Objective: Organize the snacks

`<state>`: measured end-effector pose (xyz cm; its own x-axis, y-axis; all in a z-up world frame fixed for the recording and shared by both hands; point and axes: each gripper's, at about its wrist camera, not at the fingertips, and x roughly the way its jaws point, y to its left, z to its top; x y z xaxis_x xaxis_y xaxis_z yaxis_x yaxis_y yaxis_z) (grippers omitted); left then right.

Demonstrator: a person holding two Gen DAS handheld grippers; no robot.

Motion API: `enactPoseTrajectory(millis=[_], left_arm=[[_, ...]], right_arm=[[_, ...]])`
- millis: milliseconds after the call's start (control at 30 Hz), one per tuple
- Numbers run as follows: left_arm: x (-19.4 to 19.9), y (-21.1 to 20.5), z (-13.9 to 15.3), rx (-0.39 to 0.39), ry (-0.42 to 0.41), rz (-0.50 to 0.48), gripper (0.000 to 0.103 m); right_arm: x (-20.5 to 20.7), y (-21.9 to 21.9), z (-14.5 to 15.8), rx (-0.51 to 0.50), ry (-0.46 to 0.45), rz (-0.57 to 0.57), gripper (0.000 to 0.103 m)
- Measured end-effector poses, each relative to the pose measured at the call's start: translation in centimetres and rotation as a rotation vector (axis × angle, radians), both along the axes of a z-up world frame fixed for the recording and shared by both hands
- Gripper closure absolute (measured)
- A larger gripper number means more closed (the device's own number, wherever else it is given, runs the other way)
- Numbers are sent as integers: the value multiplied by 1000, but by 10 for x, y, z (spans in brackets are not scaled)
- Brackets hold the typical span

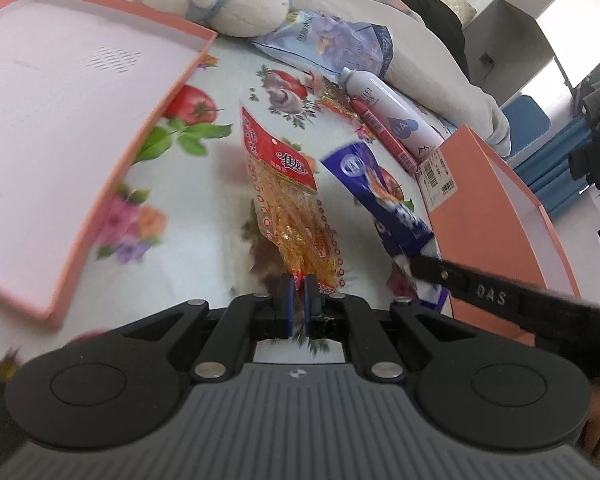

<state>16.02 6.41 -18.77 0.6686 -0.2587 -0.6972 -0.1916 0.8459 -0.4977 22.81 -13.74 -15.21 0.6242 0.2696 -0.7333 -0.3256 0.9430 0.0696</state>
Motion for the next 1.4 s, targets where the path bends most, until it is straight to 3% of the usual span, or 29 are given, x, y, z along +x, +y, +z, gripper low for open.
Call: enactPoseTrajectory(millis=[133, 333, 367, 400, 433, 467, 500, 567, 800, 933, 1167, 1333, 1400], left_arm=[[-24, 7, 6, 35, 20, 5, 97], [-42, 16, 4, 26, 48, 46, 95], [-41, 17, 4, 33, 62, 65, 85], [-41, 19, 3, 34, 75, 84, 63], [-41, 20, 2, 32, 87, 106, 49], [-42, 21, 2, 32, 90, 125, 29], [-44, 22, 3, 34, 79, 135, 27], [-43, 21, 5, 43, 66, 120, 27], [-30, 9, 8, 79, 56, 51, 26], [-23, 3, 5, 110, 61, 16, 26], [-9, 2, -4, 125, 91, -2, 21], [0, -4, -6, 183, 108, -10, 13], [3, -6, -7, 194, 112, -15, 12]], right_arm=[[-22, -6, 2, 1, 26, 18, 84], [-33, -11, 2, -2, 66, 44, 81], [-34, -12, 3, 0, 70, 51, 78], [-36, -11, 3, -6, 74, 64, 77], [-37, -10, 4, -17, 76, 80, 75], [-37, -9, 5, -27, 77, 99, 66], [-39, -8, 6, -29, 74, 119, 61], [-40, -8, 10, -25, 59, 155, 47], [-33, -11, 11, 20, 15, 219, 41], [-27, -7, 6, 2, -11, 263, 29], [-13, 0, -17, -117, -27, 269, 29], [-6, -5, -33, -51, 54, 258, 30], [-8, -7, -38, -52, 45, 228, 34]])
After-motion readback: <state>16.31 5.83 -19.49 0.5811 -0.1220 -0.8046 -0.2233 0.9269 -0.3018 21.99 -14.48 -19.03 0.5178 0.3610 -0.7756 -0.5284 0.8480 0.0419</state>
